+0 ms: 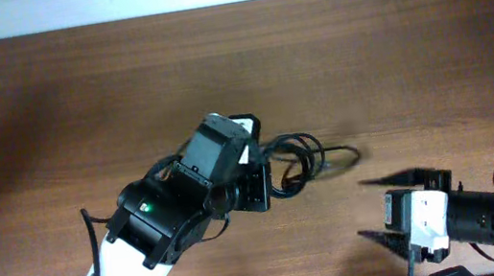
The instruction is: Untangle cables
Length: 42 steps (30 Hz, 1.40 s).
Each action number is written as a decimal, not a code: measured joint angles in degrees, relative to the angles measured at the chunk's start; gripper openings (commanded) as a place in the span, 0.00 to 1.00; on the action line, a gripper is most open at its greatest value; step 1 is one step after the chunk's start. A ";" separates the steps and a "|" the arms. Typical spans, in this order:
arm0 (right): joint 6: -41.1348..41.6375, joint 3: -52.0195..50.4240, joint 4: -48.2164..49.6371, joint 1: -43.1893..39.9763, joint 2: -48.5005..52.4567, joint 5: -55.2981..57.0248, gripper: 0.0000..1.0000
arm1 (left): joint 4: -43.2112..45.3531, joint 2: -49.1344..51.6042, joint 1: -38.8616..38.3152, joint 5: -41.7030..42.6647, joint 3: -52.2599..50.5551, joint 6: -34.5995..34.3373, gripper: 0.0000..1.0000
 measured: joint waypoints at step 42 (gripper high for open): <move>57.13 0.15 2.51 0.00 19.45 46.03 1.00 | 3.89 -17.62 38.82 30.93 -0.55 9.68 0.00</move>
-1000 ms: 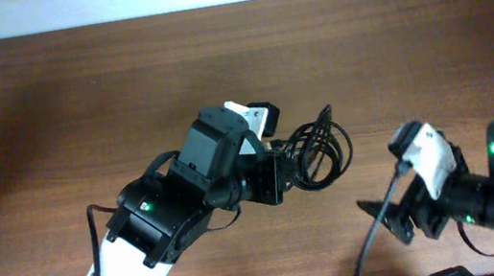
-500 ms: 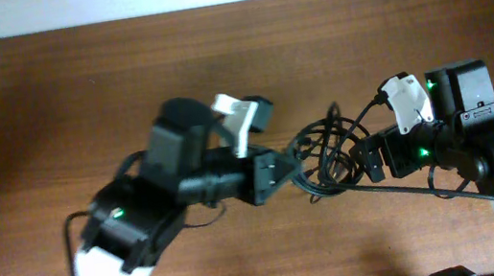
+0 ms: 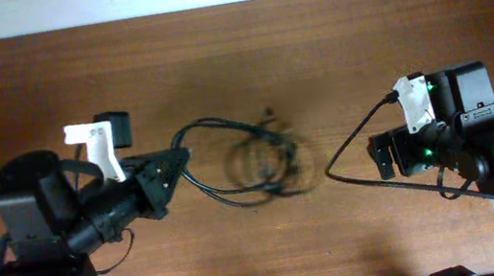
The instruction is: Untangle cables
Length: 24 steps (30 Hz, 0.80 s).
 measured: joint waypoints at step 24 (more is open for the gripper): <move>8.24 -0.07 20.35 8.70 12.02 -42.40 1.00 | 20.26 -0.04 1.92 22.43 -0.11 -9.90 0.00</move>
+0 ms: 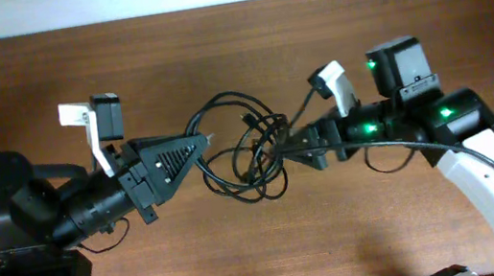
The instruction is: Untangle cables
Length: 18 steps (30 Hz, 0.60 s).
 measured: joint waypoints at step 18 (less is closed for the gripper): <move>9.29 0.31 -13.92 -12.20 10.21 28.87 1.00 | 4.92 0.48 5.73 -1.31 -0.11 -1.62 0.00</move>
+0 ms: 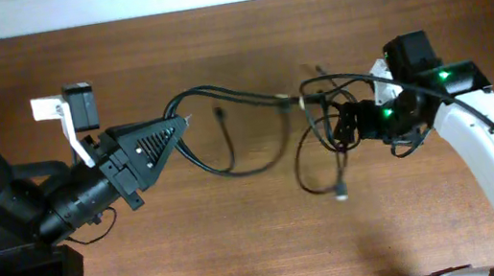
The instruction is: Untangle cables
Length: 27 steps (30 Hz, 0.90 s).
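Observation:
A tangle of black cables (265,126) hangs stretched above the brown table between my two grippers. My left gripper (182,123) at the left is shut on one end of the cables. My right gripper (342,126) at the right is shut on a bunch of cable loops (316,114). A loose strand (229,145) sags in the middle. Another loop drops from the right bunch, with a plug end (342,192) near the table.
The brown wooden table (234,43) spans the view, with a pale wall edge along the top. My left arm's bulk (35,216) fills the lower left, and my right arm runs down the right side.
My right gripper has moved to the right with its bunch of loops. The left gripper has shifted slightly left and up. The cables are now stretched wider apart, with fewer overlapping loops in the middle.
First my left gripper was down on the coiled cables at the table's middle while the right one stood open at the lower right. Then the left held a strand far left. Then both were close in on the tangle; now they hold it spread.

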Each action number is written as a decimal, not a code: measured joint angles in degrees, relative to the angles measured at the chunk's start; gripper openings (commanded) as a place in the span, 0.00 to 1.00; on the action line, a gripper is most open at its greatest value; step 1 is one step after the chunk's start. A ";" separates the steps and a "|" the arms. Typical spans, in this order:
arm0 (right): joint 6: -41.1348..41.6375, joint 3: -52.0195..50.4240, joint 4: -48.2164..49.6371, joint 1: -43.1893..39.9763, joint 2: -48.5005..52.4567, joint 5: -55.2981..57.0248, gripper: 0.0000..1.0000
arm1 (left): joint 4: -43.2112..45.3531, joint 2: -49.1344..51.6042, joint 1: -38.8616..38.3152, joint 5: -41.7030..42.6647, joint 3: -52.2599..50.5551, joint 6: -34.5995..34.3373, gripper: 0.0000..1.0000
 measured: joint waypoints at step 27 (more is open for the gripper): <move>-21.49 -0.20 -3.91 -10.58 -26.80 -29.33 1.00 | -0.55 1.53 -11.74 6.64 0.00 6.64 0.00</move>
